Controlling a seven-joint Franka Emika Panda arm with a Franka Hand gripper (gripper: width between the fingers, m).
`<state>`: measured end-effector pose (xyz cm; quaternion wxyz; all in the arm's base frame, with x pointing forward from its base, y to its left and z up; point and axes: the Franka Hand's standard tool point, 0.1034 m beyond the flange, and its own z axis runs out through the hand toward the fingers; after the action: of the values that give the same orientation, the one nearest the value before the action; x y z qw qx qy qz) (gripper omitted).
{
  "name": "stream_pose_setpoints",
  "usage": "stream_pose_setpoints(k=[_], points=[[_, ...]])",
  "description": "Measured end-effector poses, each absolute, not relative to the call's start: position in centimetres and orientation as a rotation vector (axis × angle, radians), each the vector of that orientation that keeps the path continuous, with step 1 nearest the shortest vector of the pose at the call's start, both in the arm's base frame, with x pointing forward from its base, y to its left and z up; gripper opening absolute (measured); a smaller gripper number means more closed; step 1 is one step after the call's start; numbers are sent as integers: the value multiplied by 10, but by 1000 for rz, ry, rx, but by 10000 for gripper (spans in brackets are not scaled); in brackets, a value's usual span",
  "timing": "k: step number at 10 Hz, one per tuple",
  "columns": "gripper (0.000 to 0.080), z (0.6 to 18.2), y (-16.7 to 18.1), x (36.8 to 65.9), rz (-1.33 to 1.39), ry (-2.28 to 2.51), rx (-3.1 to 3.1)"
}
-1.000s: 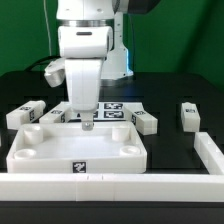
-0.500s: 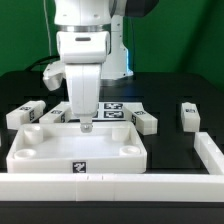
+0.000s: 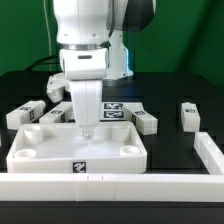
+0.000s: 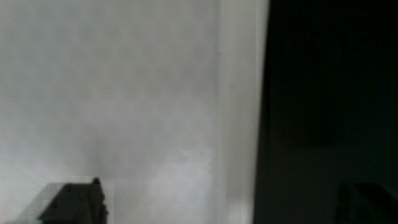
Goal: Assemble desk
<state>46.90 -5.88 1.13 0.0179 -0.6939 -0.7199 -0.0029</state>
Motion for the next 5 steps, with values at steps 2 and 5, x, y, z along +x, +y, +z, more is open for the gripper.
stream_pose_setpoints(k=[2,5], points=[[640,11,-59,469,-11,-2227,-2168],[144,11,-59,469,-10,-2226,-2168]])
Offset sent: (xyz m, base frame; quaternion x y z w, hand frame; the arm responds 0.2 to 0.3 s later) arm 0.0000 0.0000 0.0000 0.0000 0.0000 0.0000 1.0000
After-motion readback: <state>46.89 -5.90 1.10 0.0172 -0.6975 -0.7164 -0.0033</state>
